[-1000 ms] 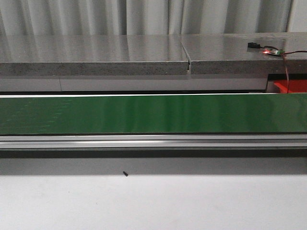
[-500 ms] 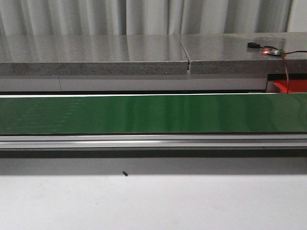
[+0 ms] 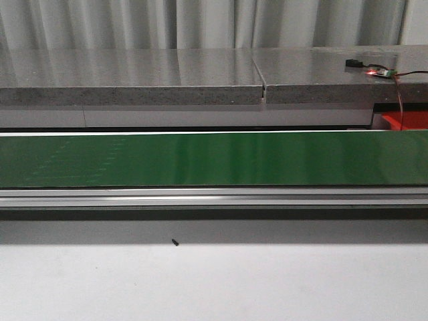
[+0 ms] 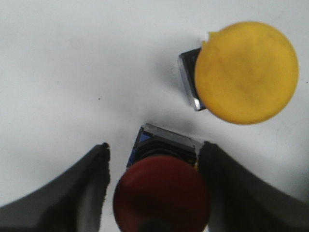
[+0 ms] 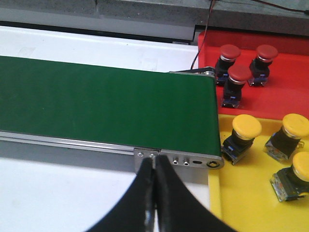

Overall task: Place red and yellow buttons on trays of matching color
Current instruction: 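Grasp the last red button from the cluster with the left gripper, then set the red button on the belt's end and open the left gripper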

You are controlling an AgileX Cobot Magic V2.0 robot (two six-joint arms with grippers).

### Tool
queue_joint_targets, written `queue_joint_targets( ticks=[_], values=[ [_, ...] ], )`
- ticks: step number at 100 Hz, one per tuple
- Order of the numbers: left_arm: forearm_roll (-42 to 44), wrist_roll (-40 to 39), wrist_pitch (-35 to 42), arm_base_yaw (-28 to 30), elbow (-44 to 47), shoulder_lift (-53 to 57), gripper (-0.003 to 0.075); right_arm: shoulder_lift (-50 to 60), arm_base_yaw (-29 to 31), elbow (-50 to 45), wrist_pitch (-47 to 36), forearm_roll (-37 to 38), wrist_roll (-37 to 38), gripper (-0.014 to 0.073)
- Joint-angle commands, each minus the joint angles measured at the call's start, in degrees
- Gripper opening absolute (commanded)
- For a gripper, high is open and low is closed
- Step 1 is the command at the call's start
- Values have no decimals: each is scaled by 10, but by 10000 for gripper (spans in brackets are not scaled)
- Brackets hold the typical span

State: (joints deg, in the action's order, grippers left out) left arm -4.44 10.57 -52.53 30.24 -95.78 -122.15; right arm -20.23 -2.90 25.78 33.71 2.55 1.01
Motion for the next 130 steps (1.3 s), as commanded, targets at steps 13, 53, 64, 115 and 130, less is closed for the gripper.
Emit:
queue_joint_targets(
  ticks=[13,53,64,115,130],
  values=[
    [-9,-1,25,0,-18,32,211,-4,2,13,-37,1,-5,-116],
    [-57,-1,8,-2,-14,103,212,-4,2,13,-37,1,-5,-116],
    [-58,-1,6,-3,9,139,212,-4,2,13,-37,1,-5,-116],
    [-84,-1,18,-96,125,275,212,-4,2,13,-37,1,-5,-116],
    [-81,-1,16,-123,125,264,212,-4,2,13,-37,1,-5,-116]
  ],
)
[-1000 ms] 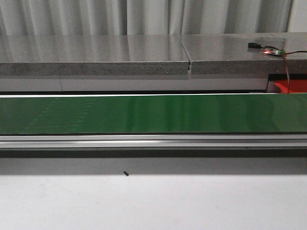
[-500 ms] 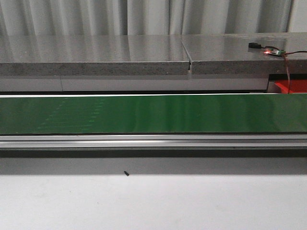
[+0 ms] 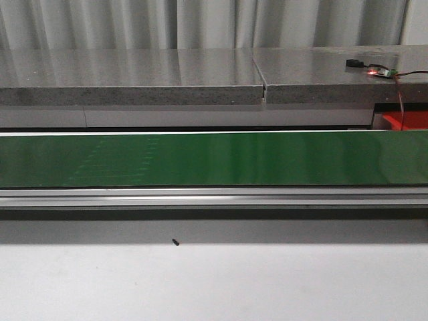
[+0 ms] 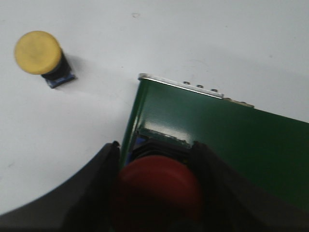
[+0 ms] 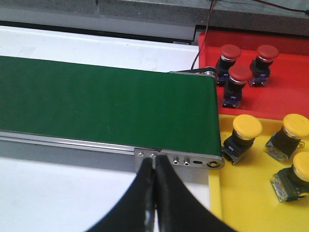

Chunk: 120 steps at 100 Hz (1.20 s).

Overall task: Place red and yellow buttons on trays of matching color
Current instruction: 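Set the red button on the belt's end and open the left gripper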

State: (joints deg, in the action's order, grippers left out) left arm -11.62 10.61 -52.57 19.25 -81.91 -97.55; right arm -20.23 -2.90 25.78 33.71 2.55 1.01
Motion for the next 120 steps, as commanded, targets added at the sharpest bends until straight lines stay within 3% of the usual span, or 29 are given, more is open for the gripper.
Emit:
queue_joint_targets(
  ticks=[1,43,50,62,69,120],
  values=[
    [-9,-2,15,-13,-14,16,212,-4,2,13,-37,1,-5,-116],
    [1,-2,-15,-16,5,-4,231,-4,2,13,-37,1,-5,-116],
    [2,-2,-18,-16,5,-4,298,-4,2,13,-37,1,-5,-116],
    [2,-2,-22,-16,5,-4,497,-4,2,13,-37,1,-5,-116],
    [2,-2,-24,-16,5,-4,568,-4,2,13,-37,1,-5,-116],
    [-17,-20,37,-6,-24,30,566,-4,2,13,-37,1,-5,-116]
  ],
)
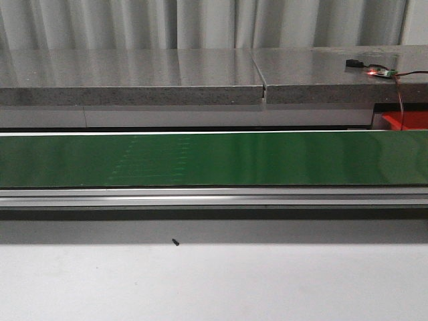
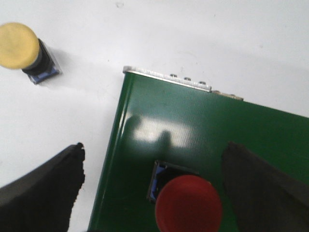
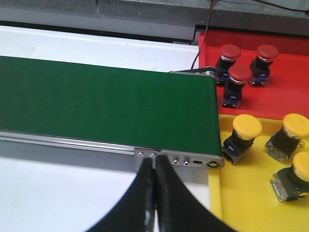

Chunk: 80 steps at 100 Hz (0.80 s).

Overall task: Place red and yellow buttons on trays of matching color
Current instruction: 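Set the red button on the belt's end and open the left gripper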

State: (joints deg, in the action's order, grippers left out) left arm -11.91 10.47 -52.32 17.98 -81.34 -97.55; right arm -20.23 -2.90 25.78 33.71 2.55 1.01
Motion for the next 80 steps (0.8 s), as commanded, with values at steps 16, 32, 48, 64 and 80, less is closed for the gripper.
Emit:
queue_joint_targets(
  ticks=[16,32,48,64,80],
  values=[
    [-14,-73,57,43,-38,30,566,-4,2,13,-37,1,-5,-116],
    [-12,-83,27,88,-45,7,566,-4,2,13,-37,1,-5,-116],
    [-12,-86,-19,120,-74,-39,564,-4,2,13,-37,1,-5,-116],
    [-13,-87,-30,121,-113,-85,545,-4,2,13,-37,1,-5,-116],
    [-13,-105,-30,120,-156,-126,545,-4,2,13,-37,1,-5,-116]
  ],
)
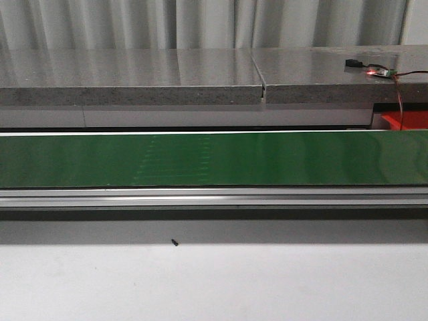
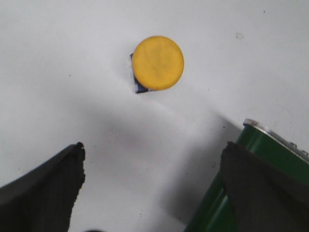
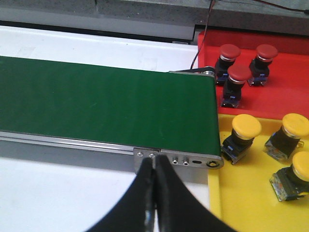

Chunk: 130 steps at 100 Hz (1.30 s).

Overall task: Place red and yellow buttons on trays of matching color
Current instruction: 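Set the red button on the belt's end and open the left gripper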

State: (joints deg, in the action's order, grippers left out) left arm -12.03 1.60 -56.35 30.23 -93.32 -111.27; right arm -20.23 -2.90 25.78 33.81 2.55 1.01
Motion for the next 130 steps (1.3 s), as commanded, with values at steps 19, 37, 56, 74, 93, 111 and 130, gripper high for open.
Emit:
queue_joint_targets(
  ticks=[19,37,56,74,93,111,130],
  values=[
    [-12,-16,-8,-2,-86,-39,545,-4,2,13,-38,1,-5,-116],
    [-17,-16,0,-12,-122,-79,545,-4,2,13,-38,1,-5,-116],
    [-21,-26,28,-23,-145,-115,545,-4,2,13,-38,1,-5,-116],
    [-18,-27,44,-23,-145,-127,520,-4,2,13,-38,1,-5,-116],
    [-18,-27,56,-23,-145,-130,421,-4,2,13,-38,1,-5,-116],
    [-17,-27,56,-23,-145,-130,261,-4,2,13,-38,1,-5,-116],
    [-17,-27,58,-23,-145,-130,199,-4,2,13,-38,1,-5,-116]
  ],
)
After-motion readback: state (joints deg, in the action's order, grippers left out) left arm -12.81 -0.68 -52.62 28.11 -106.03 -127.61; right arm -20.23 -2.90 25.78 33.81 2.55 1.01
